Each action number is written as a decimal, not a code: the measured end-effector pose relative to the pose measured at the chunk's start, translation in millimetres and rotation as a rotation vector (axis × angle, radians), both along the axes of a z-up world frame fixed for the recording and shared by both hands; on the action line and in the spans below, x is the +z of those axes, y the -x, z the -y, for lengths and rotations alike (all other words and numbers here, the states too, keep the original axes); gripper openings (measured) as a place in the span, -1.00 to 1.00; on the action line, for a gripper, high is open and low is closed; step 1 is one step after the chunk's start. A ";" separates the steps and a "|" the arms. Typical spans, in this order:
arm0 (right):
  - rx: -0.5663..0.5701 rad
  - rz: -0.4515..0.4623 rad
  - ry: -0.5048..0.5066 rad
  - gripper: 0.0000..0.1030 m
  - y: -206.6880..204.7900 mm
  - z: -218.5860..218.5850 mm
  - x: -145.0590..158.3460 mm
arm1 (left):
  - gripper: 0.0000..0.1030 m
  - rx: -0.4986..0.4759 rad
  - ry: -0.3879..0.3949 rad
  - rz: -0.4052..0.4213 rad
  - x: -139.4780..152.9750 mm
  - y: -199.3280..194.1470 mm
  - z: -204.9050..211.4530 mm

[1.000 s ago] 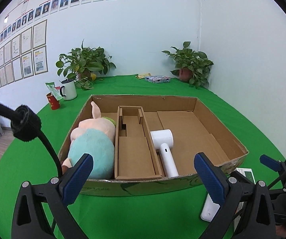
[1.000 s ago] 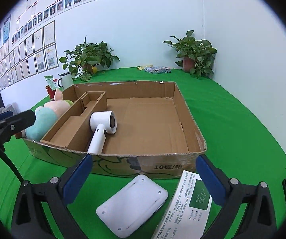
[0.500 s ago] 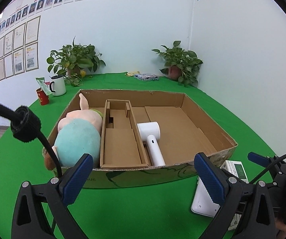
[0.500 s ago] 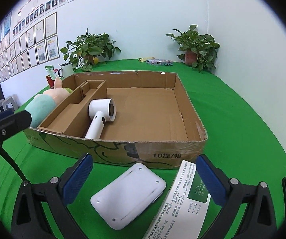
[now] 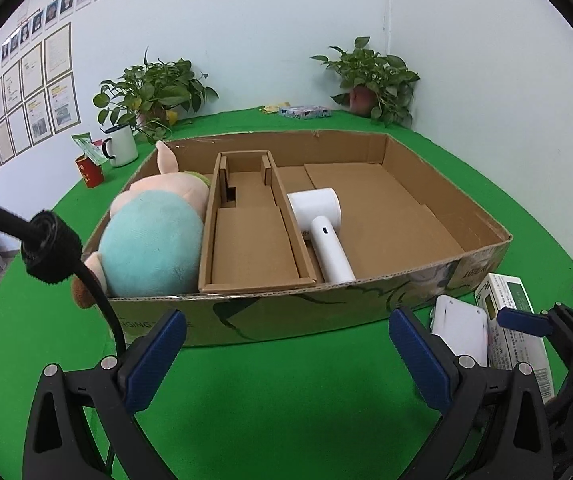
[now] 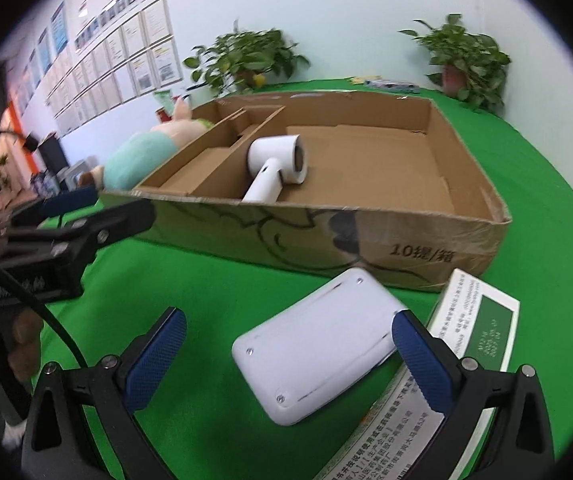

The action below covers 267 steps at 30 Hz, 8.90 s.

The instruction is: Organize objects

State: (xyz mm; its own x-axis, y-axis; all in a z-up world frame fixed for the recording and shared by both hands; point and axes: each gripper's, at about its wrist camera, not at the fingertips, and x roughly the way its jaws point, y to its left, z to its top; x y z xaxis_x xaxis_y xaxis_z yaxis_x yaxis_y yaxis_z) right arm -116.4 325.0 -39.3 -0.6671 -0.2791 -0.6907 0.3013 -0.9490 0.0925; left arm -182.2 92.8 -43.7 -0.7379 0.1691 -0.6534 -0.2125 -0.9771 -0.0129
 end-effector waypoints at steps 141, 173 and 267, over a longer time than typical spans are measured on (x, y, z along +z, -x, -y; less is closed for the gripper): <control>-0.065 -0.100 0.038 0.35 -6.1 -1.9 78.1 | -0.70 -0.502 -0.487 0.265 78.0 6.8 -40.4; 0.038 -0.038 0.056 0.35 82.7 -22.4 71.4 | -0.71 -0.421 -0.419 0.268 86.2 106.7 -68.2; -0.299 -0.123 -0.153 0.99 25.1 5.4 79.7 | 0.94 0.126 0.056 -0.242 95.0 -40.2 -5.9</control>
